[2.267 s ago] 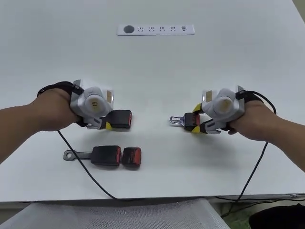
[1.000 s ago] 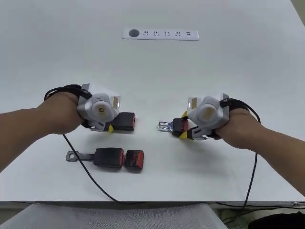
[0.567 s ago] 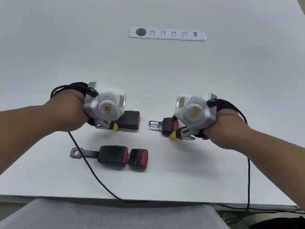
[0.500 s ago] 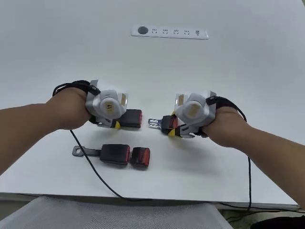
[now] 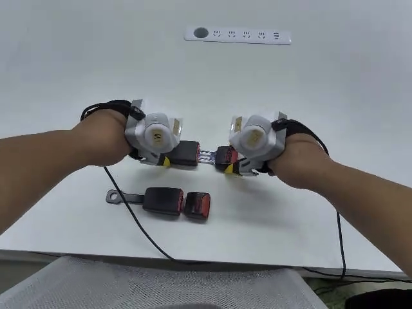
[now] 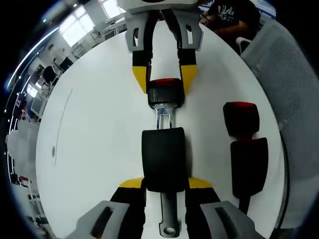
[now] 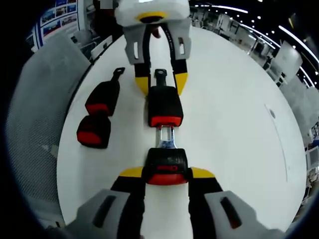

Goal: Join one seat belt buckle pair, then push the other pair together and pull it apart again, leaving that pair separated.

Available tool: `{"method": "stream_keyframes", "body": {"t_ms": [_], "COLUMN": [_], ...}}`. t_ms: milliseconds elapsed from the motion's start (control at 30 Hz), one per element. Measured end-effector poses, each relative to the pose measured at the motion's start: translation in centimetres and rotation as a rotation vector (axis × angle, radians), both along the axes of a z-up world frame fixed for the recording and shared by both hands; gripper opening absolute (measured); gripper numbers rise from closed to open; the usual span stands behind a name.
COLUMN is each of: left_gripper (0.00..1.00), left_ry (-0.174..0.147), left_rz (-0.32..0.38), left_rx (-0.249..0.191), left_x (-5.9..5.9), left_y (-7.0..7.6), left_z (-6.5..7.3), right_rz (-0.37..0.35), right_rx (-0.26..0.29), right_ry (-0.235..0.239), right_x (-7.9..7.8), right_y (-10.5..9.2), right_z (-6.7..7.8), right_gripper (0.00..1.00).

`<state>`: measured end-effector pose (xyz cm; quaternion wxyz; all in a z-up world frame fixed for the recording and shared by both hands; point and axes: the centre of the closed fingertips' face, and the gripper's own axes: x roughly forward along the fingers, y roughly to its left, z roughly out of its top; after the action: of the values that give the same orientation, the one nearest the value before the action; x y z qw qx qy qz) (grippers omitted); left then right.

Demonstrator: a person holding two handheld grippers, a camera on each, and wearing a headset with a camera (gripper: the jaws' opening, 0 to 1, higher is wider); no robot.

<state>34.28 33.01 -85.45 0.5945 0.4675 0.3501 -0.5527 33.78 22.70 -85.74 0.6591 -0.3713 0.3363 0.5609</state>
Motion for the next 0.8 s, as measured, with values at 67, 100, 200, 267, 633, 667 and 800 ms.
{"method": "stream_keyframes", "body": {"t_ms": [67,100,200,267,633,667,800], "left_gripper": [0.31,0.31,0.31,0.31,0.31,0.31,0.31], "left_ry": [0.001,-0.001,-0.001,0.000,0.003,0.003,0.005], "left_rz": [0.009,0.006,0.007,0.004,0.003,0.001,0.002], "left_rx": [0.003,0.006,0.011,0.017,0.015,0.016,0.018], "left_x": [0.0,0.1,0.0,-0.1,-0.3,-0.3,-0.3], "left_y": [0.0,0.0,0.0,0.0,0.0,0.0,0.0], "left_z": [0.0,-0.1,0.0,0.1,0.2,0.2,0.2], "right_rz": [0.001,-0.001,0.001,-0.003,0.010,0.011,0.007], "right_rx": [0.008,0.019,0.021,0.028,0.042,0.043,0.043], "right_ry": [-0.001,0.003,0.005,0.011,0.005,0.007,0.003], "right_x": [0.0,-0.1,-0.2,-0.3,-0.2,-0.2,-0.1], "right_y": [0.3,0.5,0.7,0.9,1.4,1.4,1.4], "right_z": [0.0,0.2,0.2,0.2,0.1,0.1,0.1], "right_gripper": [0.33,0.33,0.33,0.33,0.33,0.33,0.33]}}
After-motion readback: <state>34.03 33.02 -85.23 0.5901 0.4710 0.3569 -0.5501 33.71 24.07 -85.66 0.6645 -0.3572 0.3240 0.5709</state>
